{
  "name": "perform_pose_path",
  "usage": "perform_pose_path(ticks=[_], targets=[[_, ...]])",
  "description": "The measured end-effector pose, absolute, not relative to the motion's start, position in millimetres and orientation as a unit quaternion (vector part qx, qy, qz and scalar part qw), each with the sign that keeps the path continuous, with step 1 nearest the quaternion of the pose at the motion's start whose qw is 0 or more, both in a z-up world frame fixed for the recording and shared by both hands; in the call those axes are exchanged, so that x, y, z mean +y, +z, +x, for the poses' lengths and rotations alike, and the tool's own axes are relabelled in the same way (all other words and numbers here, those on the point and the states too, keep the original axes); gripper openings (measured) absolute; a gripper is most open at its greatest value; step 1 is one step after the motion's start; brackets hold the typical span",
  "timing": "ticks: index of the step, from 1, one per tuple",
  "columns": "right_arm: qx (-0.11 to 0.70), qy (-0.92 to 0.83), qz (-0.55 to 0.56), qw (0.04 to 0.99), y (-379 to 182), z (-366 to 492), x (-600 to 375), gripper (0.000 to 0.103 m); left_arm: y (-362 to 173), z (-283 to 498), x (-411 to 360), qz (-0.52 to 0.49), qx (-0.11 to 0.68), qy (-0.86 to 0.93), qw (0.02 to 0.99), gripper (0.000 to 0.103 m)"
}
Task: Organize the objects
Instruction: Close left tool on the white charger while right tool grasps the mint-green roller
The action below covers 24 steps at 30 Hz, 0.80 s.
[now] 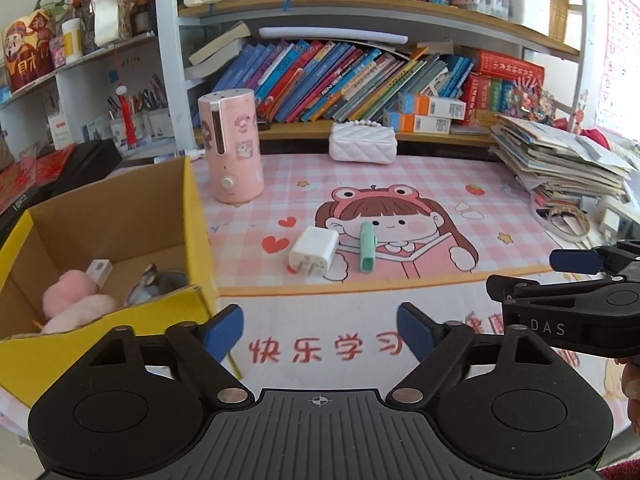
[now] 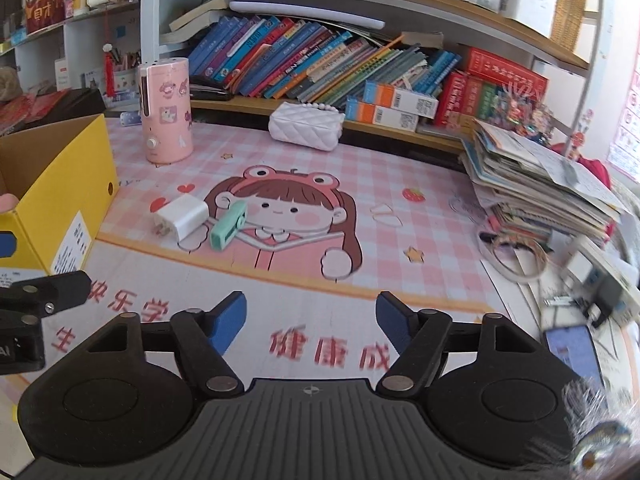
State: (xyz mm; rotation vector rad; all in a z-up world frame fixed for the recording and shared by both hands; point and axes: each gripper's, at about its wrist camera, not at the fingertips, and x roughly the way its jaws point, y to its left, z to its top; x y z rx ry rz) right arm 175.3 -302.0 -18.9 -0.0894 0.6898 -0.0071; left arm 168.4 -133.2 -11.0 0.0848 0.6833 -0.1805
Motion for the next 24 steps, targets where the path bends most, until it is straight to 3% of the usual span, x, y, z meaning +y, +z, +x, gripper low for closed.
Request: perform_pose_path(ticks=[4, 7, 24], targets=[[0.344, 0.02, -0.036, 0.938, -22, 195, -314, 0.061, -16, 185, -148, 0.044, 0.342, -0.073, 0.936, 0.061], [0.35, 0.036, -0.025, 0.936, -25, 211, -322, 0.057, -19, 199, -159, 0.05, 0.345, -0.057, 0.935, 0.053], [0.381, 0.166, -0.006, 0.91, -49, 324, -295, 0.04, -44, 252, -178, 0.094, 0.384, 0.026, 0.918, 0.051]])
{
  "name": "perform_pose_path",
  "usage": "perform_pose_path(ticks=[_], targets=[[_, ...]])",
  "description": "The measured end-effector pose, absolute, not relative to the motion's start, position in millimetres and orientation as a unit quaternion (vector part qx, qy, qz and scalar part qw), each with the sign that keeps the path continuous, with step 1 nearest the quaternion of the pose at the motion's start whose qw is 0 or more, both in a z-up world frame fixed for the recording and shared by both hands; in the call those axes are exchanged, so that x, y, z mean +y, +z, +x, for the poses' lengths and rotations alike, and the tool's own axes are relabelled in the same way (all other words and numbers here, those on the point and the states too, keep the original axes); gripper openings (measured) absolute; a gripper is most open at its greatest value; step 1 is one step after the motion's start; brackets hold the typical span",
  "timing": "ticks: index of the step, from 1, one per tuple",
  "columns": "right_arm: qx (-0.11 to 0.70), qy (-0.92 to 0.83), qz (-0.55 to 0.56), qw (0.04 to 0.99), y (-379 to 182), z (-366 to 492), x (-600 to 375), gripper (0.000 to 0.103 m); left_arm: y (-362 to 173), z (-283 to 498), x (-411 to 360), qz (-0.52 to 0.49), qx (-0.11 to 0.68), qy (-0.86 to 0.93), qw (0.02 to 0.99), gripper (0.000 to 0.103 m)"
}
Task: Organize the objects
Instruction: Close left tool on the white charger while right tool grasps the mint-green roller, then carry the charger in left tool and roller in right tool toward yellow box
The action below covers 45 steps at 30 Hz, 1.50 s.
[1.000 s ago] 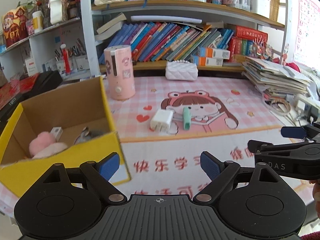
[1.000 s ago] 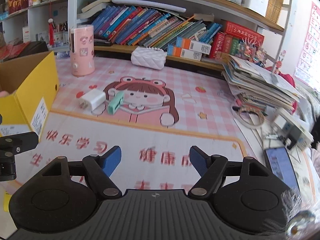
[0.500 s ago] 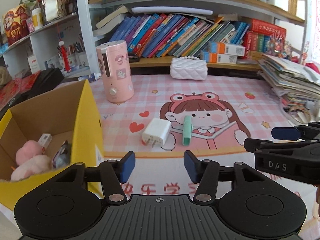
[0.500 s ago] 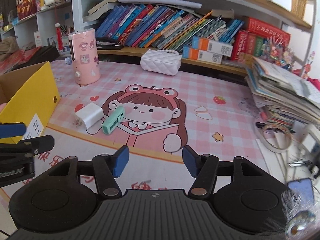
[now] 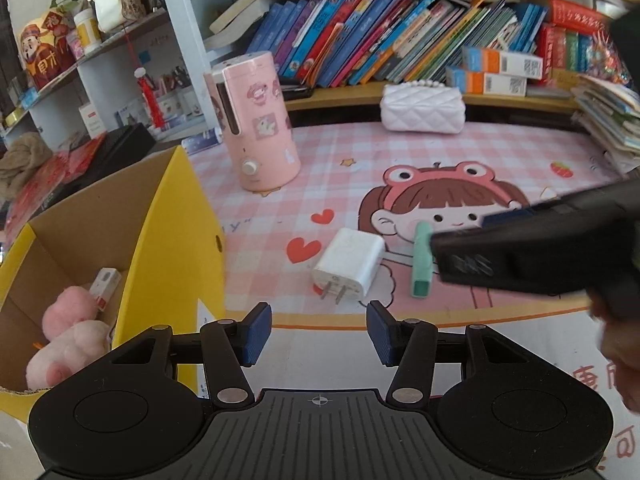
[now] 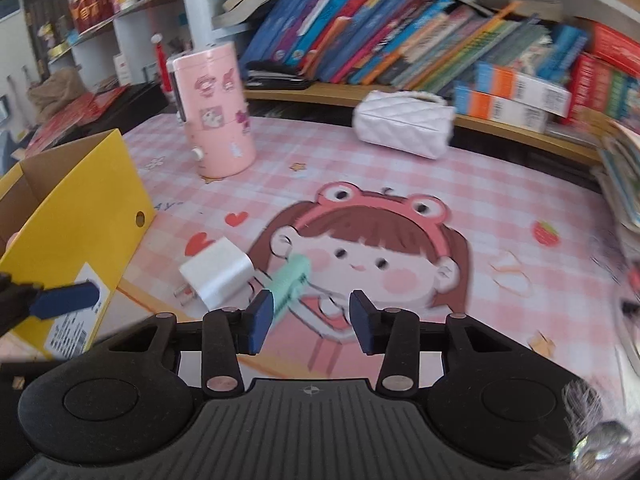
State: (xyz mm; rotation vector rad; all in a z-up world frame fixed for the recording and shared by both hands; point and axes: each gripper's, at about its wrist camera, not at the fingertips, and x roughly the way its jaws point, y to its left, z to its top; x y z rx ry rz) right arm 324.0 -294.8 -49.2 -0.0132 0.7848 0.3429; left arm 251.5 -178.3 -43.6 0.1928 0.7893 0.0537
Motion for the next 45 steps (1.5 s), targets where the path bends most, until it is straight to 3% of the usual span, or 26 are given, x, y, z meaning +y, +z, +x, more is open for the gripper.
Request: perform_pose_path(ticks=[9, 12, 17, 27, 32, 35, 45], targets=[[0.448, 0.187, -0.009, 0.874, -78, 364, -276, 0.034, -48, 264, -181, 0.102, 0.388, 0.04, 0.915, 0.053], [0.445, 0.192, -0.015, 0.875, -79, 367, -278, 0.018, -51, 273, -184, 0.101, 0.39, 0.038, 0.915, 0.055], [0.409, 0.177, 0.006, 0.895, -63, 361, -303, 0.018, -61, 299, -191, 0.093, 0.391, 0.034, 0.915, 0.062], [0.385, 0.151, 0.015, 0.91, -44, 329, -343, 0.018, -85, 338, -188, 0.049, 0.412, 0.025, 0.909, 0.061], [0.392, 0.142, 0.027, 0.909, -44, 317, -350, 0.018, -89, 342, -182, 0.034, 0.418, 0.013, 0.908, 0.058], [0.391, 0.136, 0.026, 0.91, -42, 309, -351, 0.018, -87, 338, -180, 0.026, 0.417, 0.001, 0.908, 0.048], [0.394, 0.115, 0.018, 0.912, -37, 274, -346, 0.018, -46, 279, -164, -0.019, 0.378, -0.042, 0.924, 0.046]])
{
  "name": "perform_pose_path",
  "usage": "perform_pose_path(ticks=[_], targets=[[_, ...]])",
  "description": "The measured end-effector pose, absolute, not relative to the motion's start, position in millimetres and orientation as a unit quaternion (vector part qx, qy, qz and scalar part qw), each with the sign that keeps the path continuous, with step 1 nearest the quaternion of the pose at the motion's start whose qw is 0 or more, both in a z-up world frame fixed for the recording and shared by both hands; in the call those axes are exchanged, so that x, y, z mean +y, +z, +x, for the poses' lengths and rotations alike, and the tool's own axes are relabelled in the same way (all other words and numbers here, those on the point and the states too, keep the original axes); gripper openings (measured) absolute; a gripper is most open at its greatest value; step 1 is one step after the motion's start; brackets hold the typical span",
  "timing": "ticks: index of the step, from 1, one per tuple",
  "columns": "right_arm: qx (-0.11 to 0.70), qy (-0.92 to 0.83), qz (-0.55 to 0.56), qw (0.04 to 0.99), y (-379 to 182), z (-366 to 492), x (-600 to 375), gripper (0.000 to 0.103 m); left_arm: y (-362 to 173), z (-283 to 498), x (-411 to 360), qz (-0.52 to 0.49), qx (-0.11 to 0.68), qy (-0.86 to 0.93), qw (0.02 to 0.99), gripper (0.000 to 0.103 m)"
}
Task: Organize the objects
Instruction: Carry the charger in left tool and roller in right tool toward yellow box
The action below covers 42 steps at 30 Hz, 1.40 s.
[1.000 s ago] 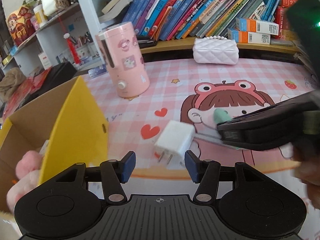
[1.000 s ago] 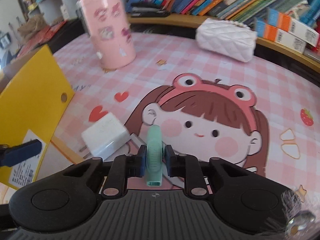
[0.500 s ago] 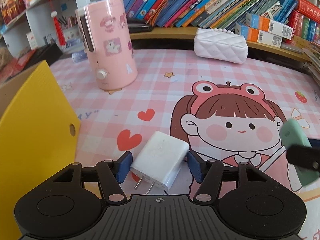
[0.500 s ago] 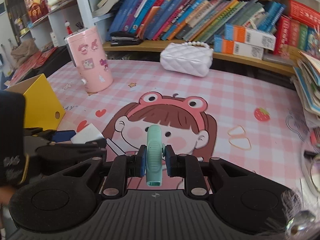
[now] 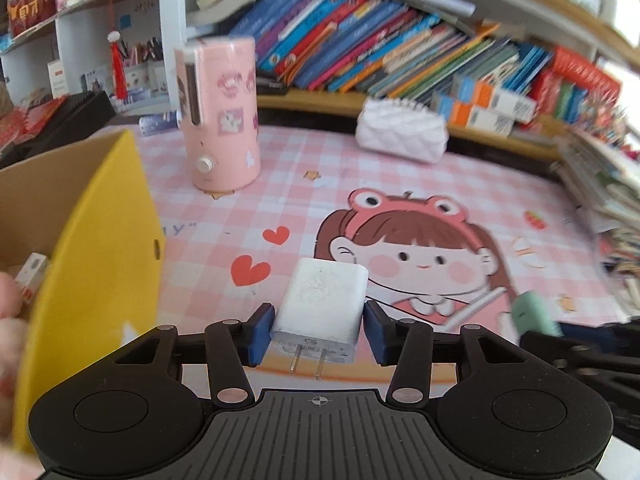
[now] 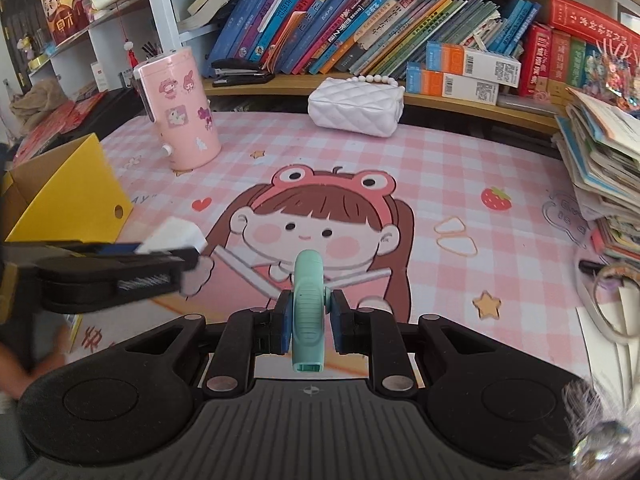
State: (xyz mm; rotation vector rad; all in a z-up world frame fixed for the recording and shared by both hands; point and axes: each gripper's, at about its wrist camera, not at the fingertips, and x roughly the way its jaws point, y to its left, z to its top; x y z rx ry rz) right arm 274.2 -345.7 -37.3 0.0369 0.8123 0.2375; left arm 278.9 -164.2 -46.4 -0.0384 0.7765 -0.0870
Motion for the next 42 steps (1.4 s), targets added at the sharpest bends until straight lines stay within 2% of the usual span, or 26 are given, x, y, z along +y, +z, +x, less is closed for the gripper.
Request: perform_pose_path(ticks=[13, 27, 42], targets=[[0.405, 0.102, 0.009, 0.908, -28, 194, -295, 0.018, -13, 162, -100, -0.053, 0.363, -0.087, 0.926, 0.046], [0.409, 0.171, -0.027, 0.896, -21, 107, -191, 0.018, -7, 62, 0, -0.091, 0.358, -0.017, 0.929, 0.046], [0.4, 0.225, -0.038, 0.888, -20, 54, -123, 0.018, 0, 0, 64, -0.106, 0.339, 0.042, 0.934, 0.046]])
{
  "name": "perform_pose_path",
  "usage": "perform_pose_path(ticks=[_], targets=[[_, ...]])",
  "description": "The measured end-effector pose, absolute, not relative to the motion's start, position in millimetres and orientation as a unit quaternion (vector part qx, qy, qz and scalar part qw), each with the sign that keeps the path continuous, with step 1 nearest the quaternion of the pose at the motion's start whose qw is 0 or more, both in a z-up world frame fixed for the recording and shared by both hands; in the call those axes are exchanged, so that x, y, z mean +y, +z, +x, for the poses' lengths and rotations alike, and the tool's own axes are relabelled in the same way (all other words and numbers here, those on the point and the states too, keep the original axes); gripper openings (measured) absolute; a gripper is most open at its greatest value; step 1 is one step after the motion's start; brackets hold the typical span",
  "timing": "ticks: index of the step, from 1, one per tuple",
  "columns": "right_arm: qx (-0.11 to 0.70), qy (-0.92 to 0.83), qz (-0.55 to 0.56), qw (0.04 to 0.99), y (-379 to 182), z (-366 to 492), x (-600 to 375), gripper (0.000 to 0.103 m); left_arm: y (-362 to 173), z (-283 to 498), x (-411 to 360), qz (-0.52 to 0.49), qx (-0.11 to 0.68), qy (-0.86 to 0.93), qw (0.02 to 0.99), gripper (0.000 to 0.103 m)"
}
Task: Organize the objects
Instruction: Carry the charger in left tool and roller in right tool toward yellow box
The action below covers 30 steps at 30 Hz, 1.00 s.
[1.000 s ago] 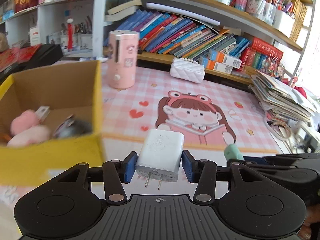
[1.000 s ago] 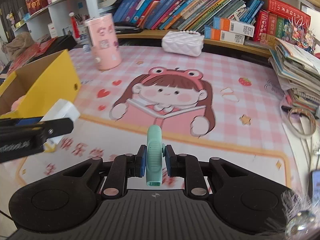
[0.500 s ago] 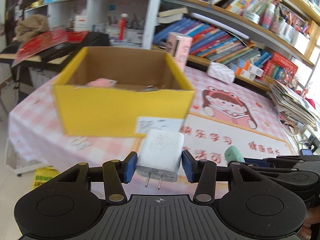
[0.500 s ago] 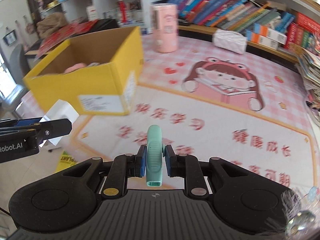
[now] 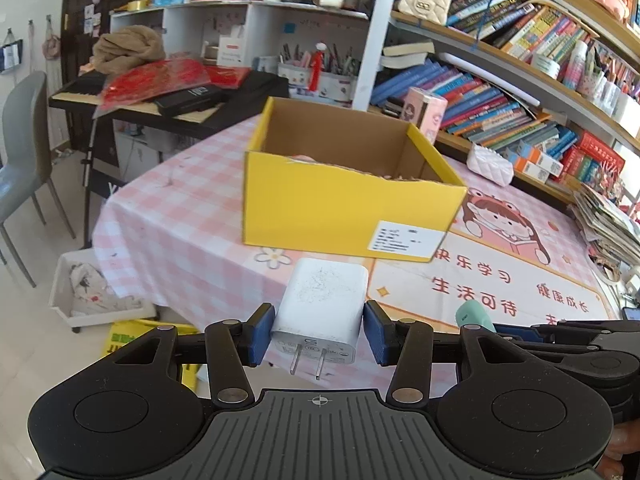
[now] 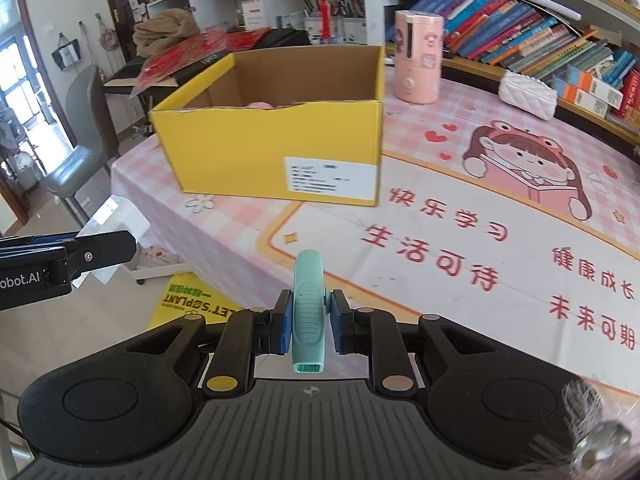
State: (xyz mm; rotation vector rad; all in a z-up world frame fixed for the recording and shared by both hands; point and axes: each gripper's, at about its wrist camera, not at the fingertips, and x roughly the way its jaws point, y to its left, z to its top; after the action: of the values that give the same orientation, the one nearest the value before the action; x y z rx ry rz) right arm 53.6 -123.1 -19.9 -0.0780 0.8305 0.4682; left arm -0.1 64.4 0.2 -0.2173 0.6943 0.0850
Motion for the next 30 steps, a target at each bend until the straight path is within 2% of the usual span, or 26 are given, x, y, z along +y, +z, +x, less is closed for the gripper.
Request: perform_pose_path(ticks=[18, 25, 30], targets=[[0.367, 0.228, -0.05, 0.9, -2, 46, -91, 0.018, 15, -14, 102, -0.122, 0.298, 0.054, 0.945, 0.046], [0.353, 0.227, -0.059, 0.906, 11, 54, -89, 0.018, 24, 4, 106, -0.136, 0.283, 0.047, 0.948, 0.046], [0.311, 0.234, -0.052, 0.92, 35, 72, -89, 0.018, 40, 32, 105, -0.13, 0.26, 0.042, 0.956, 0.046]])
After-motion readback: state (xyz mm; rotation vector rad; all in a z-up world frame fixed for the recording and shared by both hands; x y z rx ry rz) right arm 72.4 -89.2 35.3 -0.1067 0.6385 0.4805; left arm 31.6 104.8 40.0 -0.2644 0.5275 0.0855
